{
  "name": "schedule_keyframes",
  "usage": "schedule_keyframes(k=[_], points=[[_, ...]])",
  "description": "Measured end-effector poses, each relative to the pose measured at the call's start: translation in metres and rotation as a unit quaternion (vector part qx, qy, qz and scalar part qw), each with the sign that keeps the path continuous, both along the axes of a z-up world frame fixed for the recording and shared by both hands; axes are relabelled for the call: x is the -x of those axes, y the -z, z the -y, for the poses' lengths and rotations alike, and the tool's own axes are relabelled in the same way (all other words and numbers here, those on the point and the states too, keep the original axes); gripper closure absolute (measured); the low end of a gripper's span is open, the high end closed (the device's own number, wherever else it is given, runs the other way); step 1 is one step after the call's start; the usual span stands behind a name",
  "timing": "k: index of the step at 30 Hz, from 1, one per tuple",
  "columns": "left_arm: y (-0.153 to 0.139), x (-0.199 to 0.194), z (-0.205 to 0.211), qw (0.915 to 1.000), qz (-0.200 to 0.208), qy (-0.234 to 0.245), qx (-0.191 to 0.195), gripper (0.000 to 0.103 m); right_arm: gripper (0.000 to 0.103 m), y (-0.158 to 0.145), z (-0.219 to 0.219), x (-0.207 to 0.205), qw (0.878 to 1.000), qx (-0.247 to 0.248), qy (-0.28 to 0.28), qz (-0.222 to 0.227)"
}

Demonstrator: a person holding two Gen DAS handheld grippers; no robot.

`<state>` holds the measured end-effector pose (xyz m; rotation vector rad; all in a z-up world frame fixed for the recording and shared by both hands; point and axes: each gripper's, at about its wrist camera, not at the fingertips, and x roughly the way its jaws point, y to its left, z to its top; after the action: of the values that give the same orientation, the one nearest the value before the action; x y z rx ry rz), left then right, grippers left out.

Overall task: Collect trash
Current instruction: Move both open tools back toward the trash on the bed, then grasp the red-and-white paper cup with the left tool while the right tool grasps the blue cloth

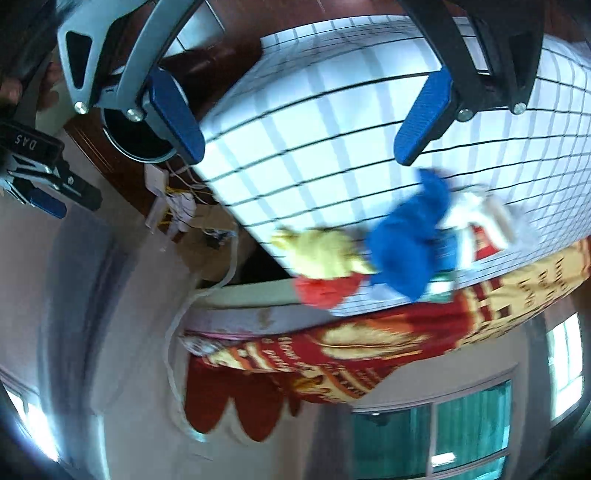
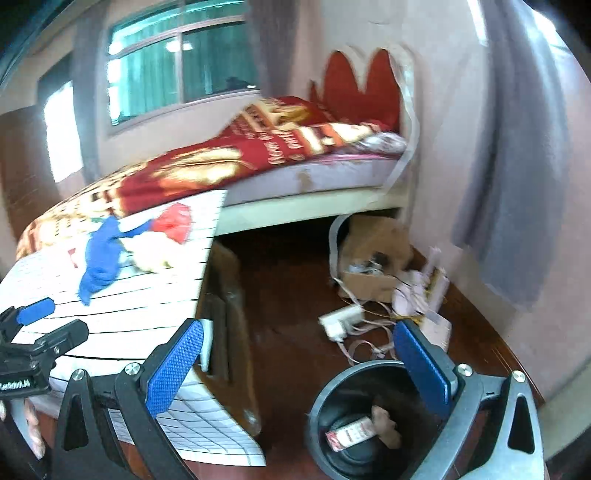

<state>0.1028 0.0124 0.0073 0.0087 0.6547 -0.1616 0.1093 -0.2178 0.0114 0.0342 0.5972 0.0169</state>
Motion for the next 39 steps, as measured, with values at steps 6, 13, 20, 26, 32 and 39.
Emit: schedule_keyframes(k=[6,13,20,26,32,39], points=[[0.000,-0.003,-0.061,0.9981,0.006,-0.062,0.002,0.001,0.000,-0.004,-0.050,-0.024,0.999,0.001,-0.050,-0.011],[0.003,-0.015,-0.126,0.9927,0.005,-0.121,0.003,0.006,0.017,-0.012,-0.125,-0.057,0.991,0.003,-0.131,-0.005],[0.014,-0.044,-0.165,0.9898,-0.015,-0.142,0.000,0.006,0.028,-0.008,-0.201,-0.096,0.980,0.004,-0.198,-0.018],[0.019,-0.060,-0.177,0.9921,-0.015,-0.123,0.023,0.016,0.042,0.011,-0.238,-0.130,0.976,0.007,-0.212,-0.048],[0.023,-0.086,-0.176,0.9941,-0.020,-0.096,0.046,0.031,0.046,0.026,-0.248,-0.152,0.975,-0.007,-0.211,-0.070],[0.030,-0.113,-0.176,0.9928,-0.040,-0.078,0.082,0.060,0.061,0.033,-0.258,-0.163,0.970,-0.014,-0.229,-0.082]])
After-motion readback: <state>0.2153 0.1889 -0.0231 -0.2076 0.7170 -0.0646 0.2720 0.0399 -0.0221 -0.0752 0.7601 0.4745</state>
